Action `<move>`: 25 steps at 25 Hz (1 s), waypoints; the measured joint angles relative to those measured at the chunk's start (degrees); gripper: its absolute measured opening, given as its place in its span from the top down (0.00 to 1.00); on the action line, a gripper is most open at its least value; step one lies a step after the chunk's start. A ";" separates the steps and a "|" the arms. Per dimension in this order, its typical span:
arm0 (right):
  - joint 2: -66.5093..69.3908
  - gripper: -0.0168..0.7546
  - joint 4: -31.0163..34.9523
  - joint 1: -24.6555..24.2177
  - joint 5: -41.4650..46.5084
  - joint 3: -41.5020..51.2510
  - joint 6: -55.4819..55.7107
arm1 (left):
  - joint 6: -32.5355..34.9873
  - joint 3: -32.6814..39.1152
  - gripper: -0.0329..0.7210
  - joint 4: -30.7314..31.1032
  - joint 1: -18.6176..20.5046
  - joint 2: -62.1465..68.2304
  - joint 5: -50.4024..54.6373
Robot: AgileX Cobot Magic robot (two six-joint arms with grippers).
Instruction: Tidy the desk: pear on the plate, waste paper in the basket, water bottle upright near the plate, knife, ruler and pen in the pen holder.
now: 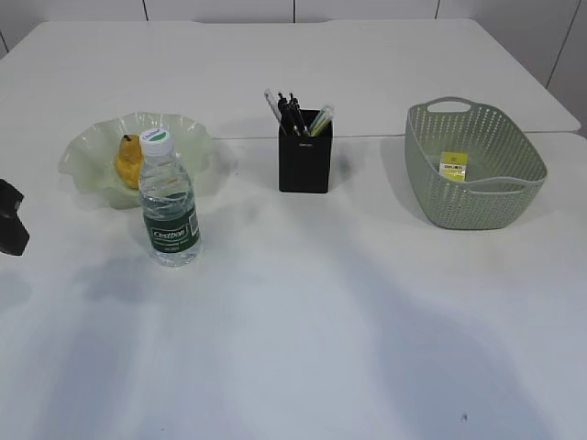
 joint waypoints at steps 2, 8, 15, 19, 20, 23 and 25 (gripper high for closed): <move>-3.08 0.62 -2.62 0.00 1.57 -0.13 0.73 | 0.00 0.00 0.35 -0.13 0.00 0.00 0.02; -10.35 0.59 -6.00 0.00 6.98 5.11 1.36 | 0.00 0.00 0.35 -0.13 0.00 -0.22 2.26; -14.54 0.56 -9.06 -0.39 7.50 21.47 -0.04 | 0.00 0.00 0.35 -0.13 0.00 -4.97 3.81; -18.53 0.56 -9.78 -4.65 7.06 32.69 -0.88 | 0.00 0.00 0.35 -0.13 0.00 -10.48 4.65; -20.15 0.56 -10.02 -6.51 6.08 36.10 -0.99 | 0.00 0.00 0.35 -0.13 0.00 -11.94 5.01; -25.71 0.56 -10.53 -12.31 1.76 45.54 -1.10 | 0.00 0.00 0.35 -0.13 0.00 -16.11 7.19; -29.70 0.56 -10.86 -15.44 -0.73 51.28 -1.10 | 0.00 0.00 0.35 0.27 0.00 -18.78 9.17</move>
